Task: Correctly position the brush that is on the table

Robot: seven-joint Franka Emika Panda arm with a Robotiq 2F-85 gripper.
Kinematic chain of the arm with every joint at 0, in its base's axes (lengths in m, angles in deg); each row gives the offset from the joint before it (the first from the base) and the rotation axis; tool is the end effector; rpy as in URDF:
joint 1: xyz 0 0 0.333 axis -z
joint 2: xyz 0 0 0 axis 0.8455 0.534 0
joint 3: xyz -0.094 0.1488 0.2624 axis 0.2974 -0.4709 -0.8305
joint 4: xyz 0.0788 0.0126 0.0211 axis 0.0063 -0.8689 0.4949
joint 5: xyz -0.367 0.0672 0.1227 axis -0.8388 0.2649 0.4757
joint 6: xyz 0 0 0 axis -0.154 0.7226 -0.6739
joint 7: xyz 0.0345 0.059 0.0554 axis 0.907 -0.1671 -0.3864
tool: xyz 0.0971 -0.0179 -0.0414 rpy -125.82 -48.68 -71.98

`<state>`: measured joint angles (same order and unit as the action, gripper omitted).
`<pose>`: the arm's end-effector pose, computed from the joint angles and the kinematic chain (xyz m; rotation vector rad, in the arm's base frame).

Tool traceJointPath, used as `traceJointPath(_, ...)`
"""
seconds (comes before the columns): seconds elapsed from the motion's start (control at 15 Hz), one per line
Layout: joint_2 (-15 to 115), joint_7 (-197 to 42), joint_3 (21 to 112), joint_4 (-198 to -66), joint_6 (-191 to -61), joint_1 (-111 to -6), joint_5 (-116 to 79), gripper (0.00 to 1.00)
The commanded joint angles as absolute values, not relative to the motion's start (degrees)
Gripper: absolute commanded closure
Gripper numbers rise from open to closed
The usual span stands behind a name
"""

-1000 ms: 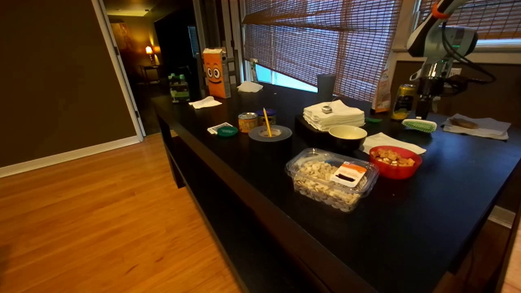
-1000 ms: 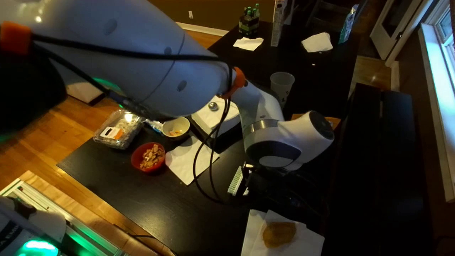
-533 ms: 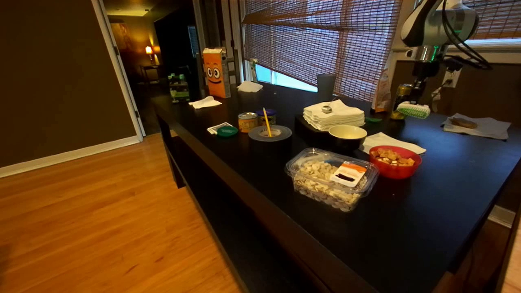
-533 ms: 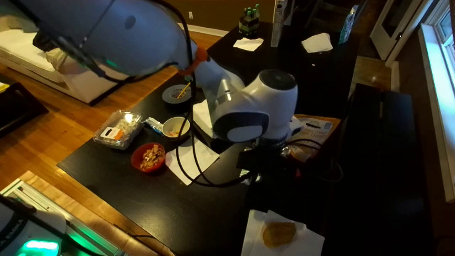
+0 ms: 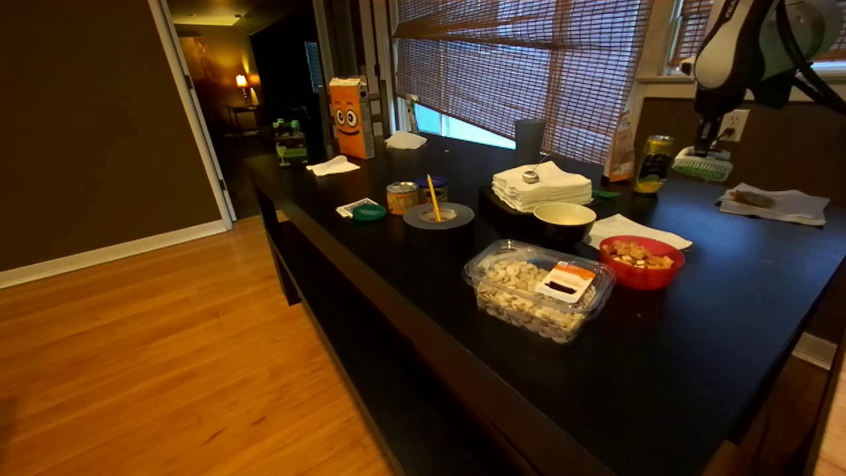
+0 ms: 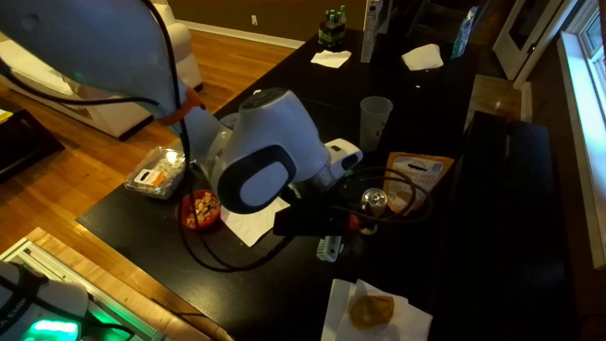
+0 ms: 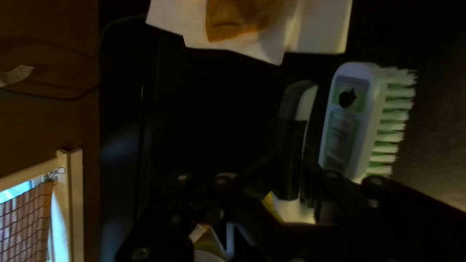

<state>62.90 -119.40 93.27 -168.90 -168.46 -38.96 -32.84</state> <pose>0.3876 -0.4151 0.2011 2.6631 0.2475 0.0673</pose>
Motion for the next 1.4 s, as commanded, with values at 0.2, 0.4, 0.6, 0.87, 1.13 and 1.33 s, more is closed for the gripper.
traceJointPath(0.2, 66.2, -103.2, 122.1, -178.3, -175.2, -65.7, -45.1, 0.94)
traceJointPath(0.4, 69.2, -101.6, 131.0, -183.7, -176.9, -78.3, -42.8, 0.94)
traceJointPath(0.6, 62.7, -105.2, 127.3, -188.3, -174.8, -79.7, -43.8, 0.94)
traceJointPath(0.87, 66.1, -103.9, 126.5, -187.2, -174.8, -80.2, -42.2, 0.78)
traceJointPath(1.13, 72.1, -98.9, 126.8, -186.5, -175.4, -82.9, -38.4, 0.94)
traceJointPath(1.33, 78.9, -93.3, 127.8, -186.6, -175.8, -88.5, -33.0, 0.94)
